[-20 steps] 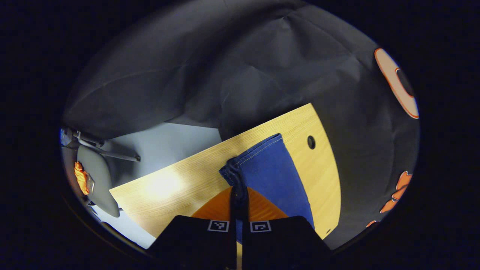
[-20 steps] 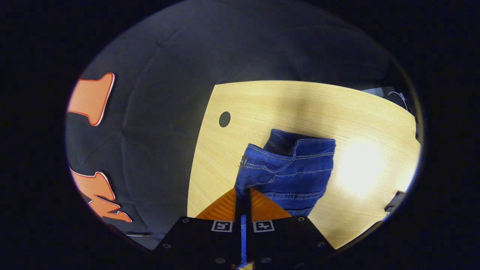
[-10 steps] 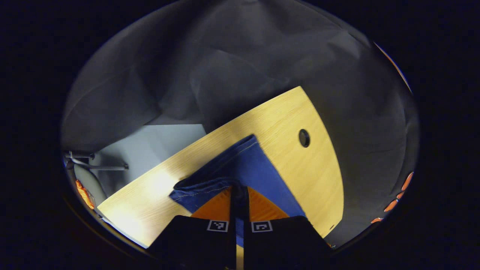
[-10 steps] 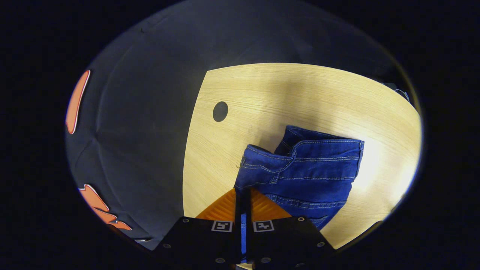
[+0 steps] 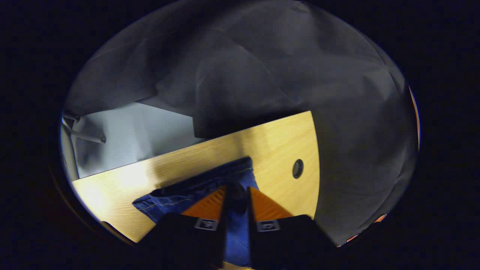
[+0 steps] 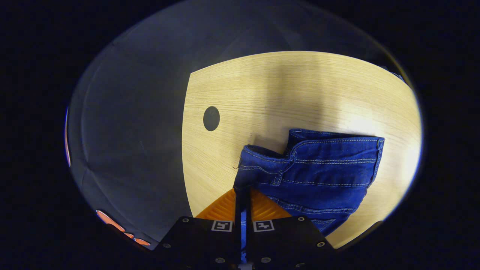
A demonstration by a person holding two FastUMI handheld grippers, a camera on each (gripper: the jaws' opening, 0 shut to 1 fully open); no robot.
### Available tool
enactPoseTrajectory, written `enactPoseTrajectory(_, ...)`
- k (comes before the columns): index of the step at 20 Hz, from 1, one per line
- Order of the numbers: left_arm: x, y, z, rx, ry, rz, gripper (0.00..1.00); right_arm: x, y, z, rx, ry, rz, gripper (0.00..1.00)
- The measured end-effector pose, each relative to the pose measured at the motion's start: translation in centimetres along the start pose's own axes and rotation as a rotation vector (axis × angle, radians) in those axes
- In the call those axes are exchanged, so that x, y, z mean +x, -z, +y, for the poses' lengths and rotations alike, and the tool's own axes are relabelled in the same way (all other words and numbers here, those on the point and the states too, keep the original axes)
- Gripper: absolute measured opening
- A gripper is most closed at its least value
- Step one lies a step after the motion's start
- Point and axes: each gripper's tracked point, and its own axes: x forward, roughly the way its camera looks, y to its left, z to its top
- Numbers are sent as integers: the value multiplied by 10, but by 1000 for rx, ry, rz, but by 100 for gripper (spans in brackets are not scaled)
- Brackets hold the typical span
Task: Grasp the waist and the cuffs of the jeans and fold them to make the two legs overlap; first hold the waist and fold one-third of the jeans toward the cuffs, then hold the cuffs and fold the remaining one-third in the same direction to finish folding.
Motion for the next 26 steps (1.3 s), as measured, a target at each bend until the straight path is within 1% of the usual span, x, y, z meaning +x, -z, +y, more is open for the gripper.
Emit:
enactPoseTrajectory(1, -6, -4, -12, 50, 28, -1, 59, -1, 1, 4, 8, -6, 6, 7)
enactPoseTrajectory(2, -11, -10, -24, 98, 49, -27, 68, -1, 1, 6, 8, -16, 9, 9)
enactPoseTrajectory(3, -19, -14, -36, 155, 58, -25, 78, -3, 1, 10, 1, -33, 9, 12)
enactPoseTrajectory(4, -25, -16, -47, 214, 65, -41, 82, -7, 0, 18, -9, -67, 3, 16)
enactPoseTrajectory(5, -30, -15, -57, 270, 66, -37, 86, -13, -2, 26, -21, -101, -13, 27)
enactPoseTrajectory(6, -33, -11, -69, 324, 79, -46, 90, -21, -4, 31, -39, -123, -29, 32)
enactPoseTrajectory(7, -40, -9, -78, 376, 74, -45, 96, -29, -5, 31, -63, -121, -37, 36)
enactPoseTrajectory(8, -41, -3, -83, 424, 76, -54, 96, -34, -5, 30, -94, -119, -45, 46)
enactPoseTrajectory(9, -40, 2, -87, 471, 70, -60, 97, -39, -6, 27, -119, -108, -56, 71)
enactPoseTrajectory(10, -38, 6, -91, 515, 67, -69, 97, -45, -7, 24, -141, -99, -66, 76)
enactPoseTrajectory(11, -39, 9, -92, 556, 57, -75, 97, -48, -7, 17, -165, -81, -73, 83)
enactPoseTrajectory(15, -48, 22, -80, 740, 21, -114, 98, -70, -13, -19, -313, 14, -110, 93)
enactPoseTrajectory(17, -43, 32, -77, 809, 34, -126, 98, -80, -18, -40, -374, 76, -124, 96)
enactPoseTrajectory(18, -42, 39, -76, 835, 42, -135, 95, -81, -18, -47, -408, 99, -131, 97)
enactPoseTrajectory(19, -42, 43, -77, 855, 50, -136, 98, -80, -19, -57, -427, 127, -130, 97)
enactPoseTrajectory(22, -38, 47, -77, 904, 62, -134, 98, -84, -15, -83, -475, 198, -105, 98)
enactPoseTrajectory(24, -36, 51, -76, 947, 55, -132, 98, -83, -14, -92, -485, 211, -91, 98)
enactPoseTrajectory(26, -33, 54, -78, 1019, 41, -116, 98, -79, -14, -100, -467, 227, -80, 99)
